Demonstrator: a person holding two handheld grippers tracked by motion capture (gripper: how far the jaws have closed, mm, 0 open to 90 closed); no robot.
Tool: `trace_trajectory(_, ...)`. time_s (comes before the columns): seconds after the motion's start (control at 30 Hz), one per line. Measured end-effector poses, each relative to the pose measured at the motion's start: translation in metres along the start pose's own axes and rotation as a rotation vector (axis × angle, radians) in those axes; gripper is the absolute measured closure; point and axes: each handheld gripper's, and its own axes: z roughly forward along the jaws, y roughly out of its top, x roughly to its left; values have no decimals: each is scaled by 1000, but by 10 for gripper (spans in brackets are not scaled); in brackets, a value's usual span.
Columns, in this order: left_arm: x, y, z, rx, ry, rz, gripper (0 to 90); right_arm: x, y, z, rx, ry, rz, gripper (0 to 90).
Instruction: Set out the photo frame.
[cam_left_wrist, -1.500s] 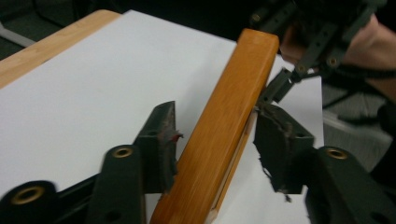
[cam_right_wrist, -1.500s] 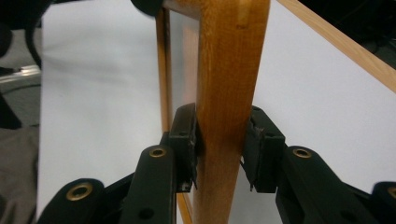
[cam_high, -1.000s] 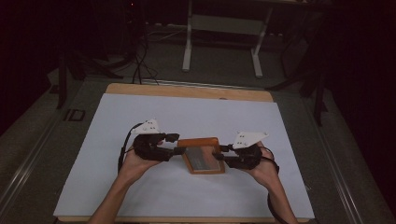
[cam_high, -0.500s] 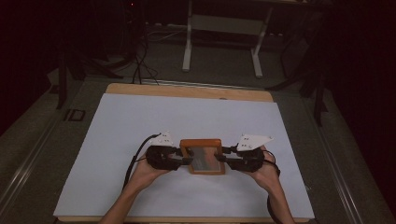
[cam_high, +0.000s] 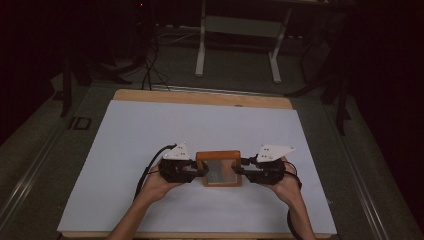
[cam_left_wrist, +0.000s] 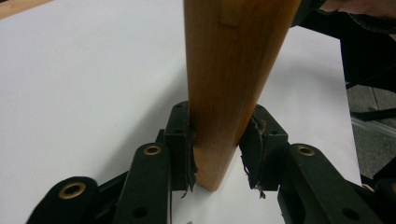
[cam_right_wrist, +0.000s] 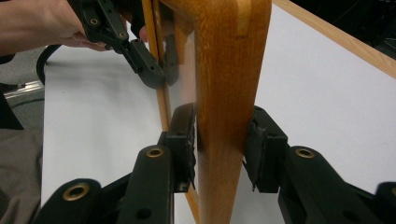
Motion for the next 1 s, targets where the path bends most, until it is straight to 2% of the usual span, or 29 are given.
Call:
trace_trajectory(0.23, -4, 2, -2, 14, 31, 27, 663, 1, -2, -1, -1, -6, -5, 657)
trace_trajectory(0.6, -4, 6, -14, -4, 49, 26, 659, 4, 3, 2, -37, -11, -9, 658)
trace_trajectory(1.0, -1, 10, -29, -11, 68, 20, 653, 7, 8, 8, -80, -6, 34, 658)
